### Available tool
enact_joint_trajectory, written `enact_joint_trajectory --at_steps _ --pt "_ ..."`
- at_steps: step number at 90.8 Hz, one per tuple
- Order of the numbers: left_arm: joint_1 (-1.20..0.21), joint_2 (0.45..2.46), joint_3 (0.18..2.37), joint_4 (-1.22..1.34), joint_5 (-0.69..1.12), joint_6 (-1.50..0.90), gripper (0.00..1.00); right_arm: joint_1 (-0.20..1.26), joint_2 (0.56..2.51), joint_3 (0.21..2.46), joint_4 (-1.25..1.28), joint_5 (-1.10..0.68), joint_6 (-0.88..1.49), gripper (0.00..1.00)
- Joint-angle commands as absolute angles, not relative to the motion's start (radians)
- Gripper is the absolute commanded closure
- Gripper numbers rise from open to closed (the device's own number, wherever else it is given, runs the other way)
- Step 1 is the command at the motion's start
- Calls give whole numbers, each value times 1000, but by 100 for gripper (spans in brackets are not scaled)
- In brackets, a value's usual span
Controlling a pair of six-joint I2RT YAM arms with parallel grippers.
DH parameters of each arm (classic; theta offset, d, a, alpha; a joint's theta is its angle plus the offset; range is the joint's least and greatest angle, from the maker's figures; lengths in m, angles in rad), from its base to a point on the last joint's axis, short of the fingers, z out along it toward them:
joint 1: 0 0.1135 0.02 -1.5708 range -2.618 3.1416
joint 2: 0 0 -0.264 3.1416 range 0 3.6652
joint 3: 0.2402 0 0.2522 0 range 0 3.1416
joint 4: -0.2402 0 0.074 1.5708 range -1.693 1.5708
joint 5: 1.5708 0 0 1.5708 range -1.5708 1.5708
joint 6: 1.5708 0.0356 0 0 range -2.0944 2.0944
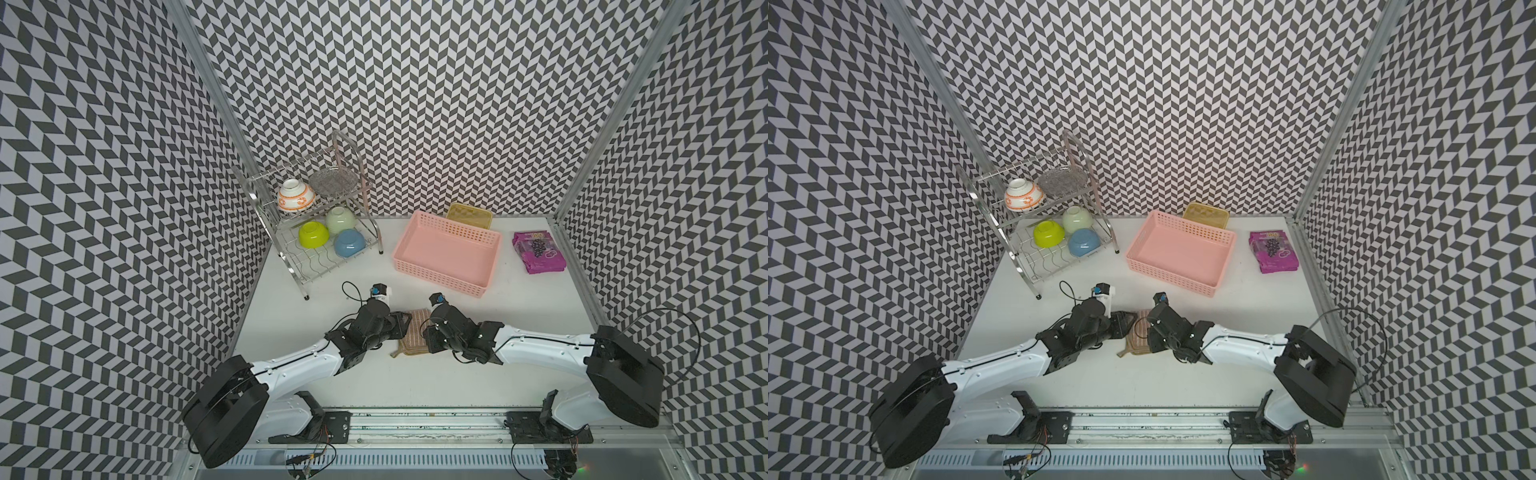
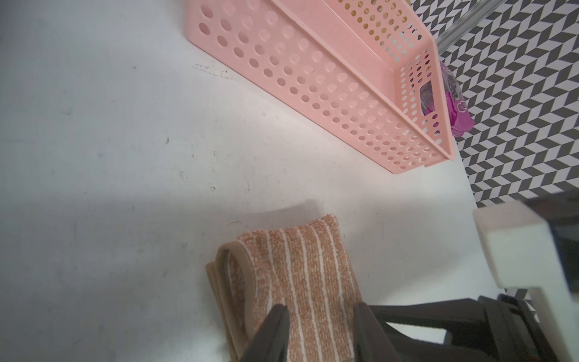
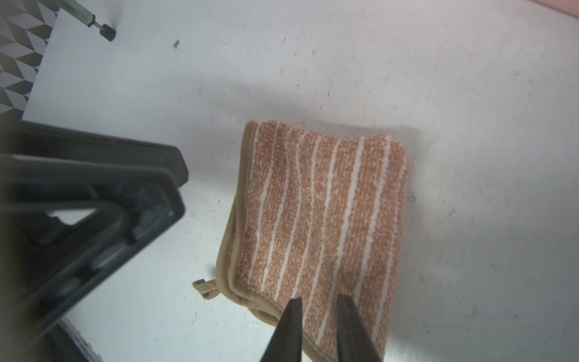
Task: Fold the square dishcloth
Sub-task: Fold the cleaning item at the center of the board, then smooth out the cleaning item at the center of the board.
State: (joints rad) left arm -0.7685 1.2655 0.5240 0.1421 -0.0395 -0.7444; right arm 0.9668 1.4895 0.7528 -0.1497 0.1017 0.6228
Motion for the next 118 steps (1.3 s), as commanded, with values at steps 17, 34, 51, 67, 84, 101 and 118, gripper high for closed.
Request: enact_joint_trajectory --at_steps 17,34,51,67,84,101,118 --pt "-773 1372 657 12 -167 -722 58 950 1453 725 -107 120 640 78" --pt "-772 1421 662 19 -139 -721 60 934 1453 703 -81 101 641 79" --pt "-771 1466 663 29 -131 -735 65 921 1462 691 -61 76 640 79" --pt "-771 1476 652 18 -147 -746 73 914 1473 682 -54 69 640 79" --pt "-770 1478 617 18 -150 -760 77 910 1483 675 -46 60 640 79" --pt "-770 1501 587 23 -164 -771 82 906 1501 667 -44 58 640 80" --pt "-769 1533 574 23 -195 -771 86 903 1516 661 -40 57 640 81"
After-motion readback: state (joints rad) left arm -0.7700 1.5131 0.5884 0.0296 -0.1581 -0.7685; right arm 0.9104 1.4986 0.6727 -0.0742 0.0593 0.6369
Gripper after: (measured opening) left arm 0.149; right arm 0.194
